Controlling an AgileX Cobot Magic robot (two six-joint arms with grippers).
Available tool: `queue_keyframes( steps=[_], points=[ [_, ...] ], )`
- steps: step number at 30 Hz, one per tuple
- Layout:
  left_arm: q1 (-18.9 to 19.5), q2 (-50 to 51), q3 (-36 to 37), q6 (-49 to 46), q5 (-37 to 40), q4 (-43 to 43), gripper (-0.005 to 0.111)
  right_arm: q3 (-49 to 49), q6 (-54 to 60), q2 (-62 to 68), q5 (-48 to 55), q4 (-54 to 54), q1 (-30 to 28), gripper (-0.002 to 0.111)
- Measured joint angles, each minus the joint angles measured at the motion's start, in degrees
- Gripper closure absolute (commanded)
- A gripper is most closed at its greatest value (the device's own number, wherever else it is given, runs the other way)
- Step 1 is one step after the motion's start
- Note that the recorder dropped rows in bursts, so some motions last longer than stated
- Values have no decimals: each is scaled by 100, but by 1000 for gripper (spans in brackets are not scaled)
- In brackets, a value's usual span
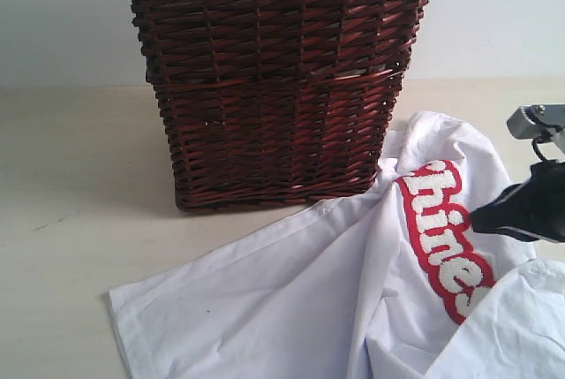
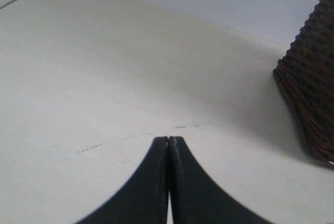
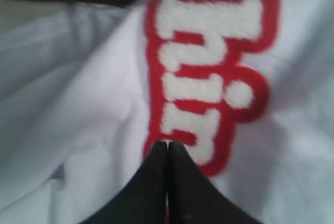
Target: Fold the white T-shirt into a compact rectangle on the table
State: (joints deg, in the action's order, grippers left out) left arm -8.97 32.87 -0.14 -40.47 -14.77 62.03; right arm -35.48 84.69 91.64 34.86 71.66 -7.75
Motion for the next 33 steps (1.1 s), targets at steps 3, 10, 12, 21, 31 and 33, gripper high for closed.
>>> queue_keyframes(
  steps=[3,10,12,21,31,33],
  points=[
    [0,0,0,0,0,0,107,0,375,-56,9,405,46,108],
    [0,0,0,0,0,0,107,6,-198,-785,-2140,-274,45,108],
    [0,0,0,0,0,0,107,6,-486,-751,-2200,-873,45,108],
    [0,0,0,0,0,0,107,19,-2548,298,-2251,-3099,45,108],
    [0,0,0,0,0,0,107,-30,-1547,961,-2474,-2522,509,108],
    [0,0,0,0,0,0,107,-99,-1088,1025,-2485,-2061,723,108]
  ],
)
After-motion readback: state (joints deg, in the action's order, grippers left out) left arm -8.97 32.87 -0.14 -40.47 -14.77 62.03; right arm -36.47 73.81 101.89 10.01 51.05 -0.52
